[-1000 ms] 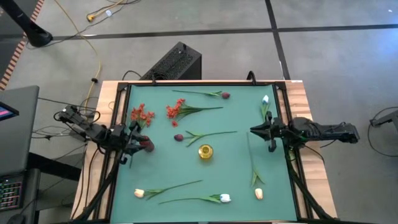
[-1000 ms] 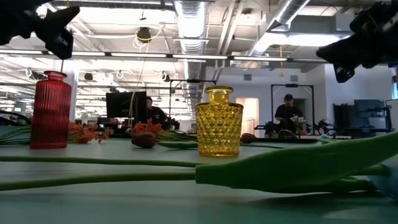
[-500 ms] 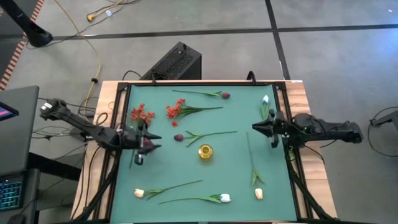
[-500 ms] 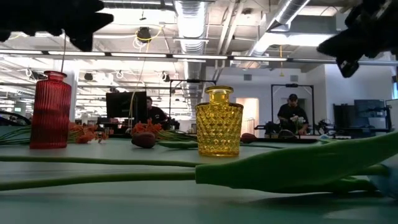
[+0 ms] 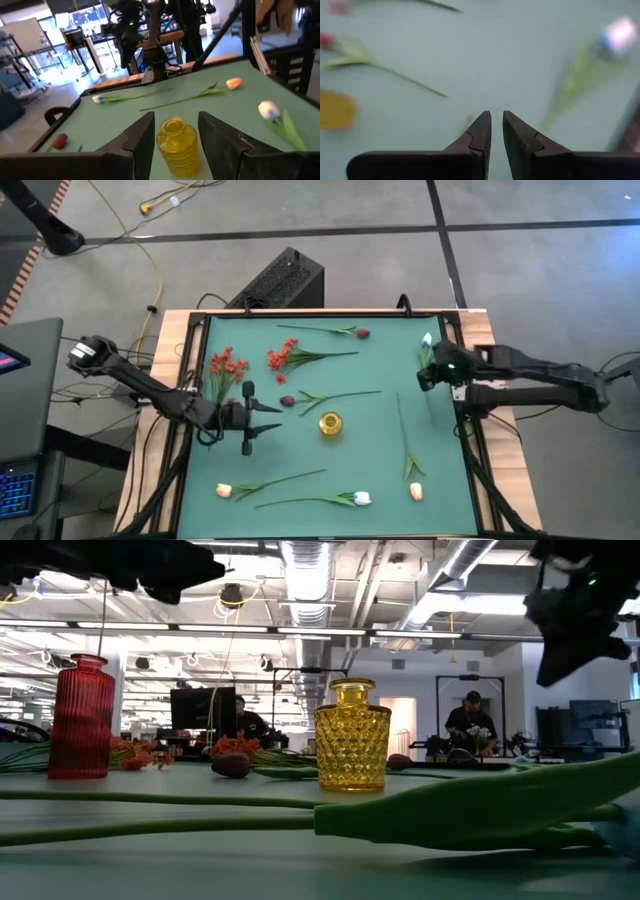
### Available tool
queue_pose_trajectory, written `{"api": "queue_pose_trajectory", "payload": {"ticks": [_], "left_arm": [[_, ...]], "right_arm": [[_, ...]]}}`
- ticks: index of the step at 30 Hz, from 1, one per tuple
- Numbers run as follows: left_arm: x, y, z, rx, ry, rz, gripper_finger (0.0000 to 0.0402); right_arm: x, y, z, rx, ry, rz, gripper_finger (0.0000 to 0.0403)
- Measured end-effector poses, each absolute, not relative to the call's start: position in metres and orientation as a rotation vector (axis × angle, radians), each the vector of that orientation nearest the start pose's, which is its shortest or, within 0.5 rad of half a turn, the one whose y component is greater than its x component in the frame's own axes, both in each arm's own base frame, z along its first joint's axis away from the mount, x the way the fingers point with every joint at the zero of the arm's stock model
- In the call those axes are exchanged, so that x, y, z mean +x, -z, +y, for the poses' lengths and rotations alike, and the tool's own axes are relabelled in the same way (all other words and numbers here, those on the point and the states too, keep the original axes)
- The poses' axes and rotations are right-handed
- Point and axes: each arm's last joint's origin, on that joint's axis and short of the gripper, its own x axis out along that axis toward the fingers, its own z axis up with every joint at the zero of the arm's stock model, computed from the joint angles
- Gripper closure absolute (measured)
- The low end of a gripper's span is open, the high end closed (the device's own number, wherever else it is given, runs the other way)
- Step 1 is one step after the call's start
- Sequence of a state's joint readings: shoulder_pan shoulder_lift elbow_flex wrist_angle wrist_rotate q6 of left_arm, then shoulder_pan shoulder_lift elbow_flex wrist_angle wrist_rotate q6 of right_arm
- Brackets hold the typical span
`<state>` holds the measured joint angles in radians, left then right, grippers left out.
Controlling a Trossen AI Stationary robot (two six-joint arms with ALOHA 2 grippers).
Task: Sort flowers into vase by color
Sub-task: Put the top white flower into the yellow vase
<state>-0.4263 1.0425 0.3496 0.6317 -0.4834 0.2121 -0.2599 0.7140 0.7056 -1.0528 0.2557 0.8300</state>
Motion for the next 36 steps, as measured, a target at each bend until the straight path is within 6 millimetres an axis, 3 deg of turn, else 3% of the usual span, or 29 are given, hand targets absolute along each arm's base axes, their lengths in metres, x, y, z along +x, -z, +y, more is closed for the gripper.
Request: {"api": "queue_pose_trajectory", "payload": {"ticks": [11,24,36], "left_arm": [[0.195,-0.216,-0.073,0.367,-0.062,0.055,0.0260],[0.195,-0.219,-0.073,0.372,-0.068,0.034,0.0260],[0.195,-0.216,-0.073,0.324,-0.065,0.057,0.0260]], "right_arm": [[0.137,-0.217,-0.074,0.810,0.976,1.136,0.0313],[0.142,-0.192,-0.100,0.849,1.023,1.305,0.0149],[0.139,-0.184,-0.115,0.792,1.103,1.246,0.0144]]}}
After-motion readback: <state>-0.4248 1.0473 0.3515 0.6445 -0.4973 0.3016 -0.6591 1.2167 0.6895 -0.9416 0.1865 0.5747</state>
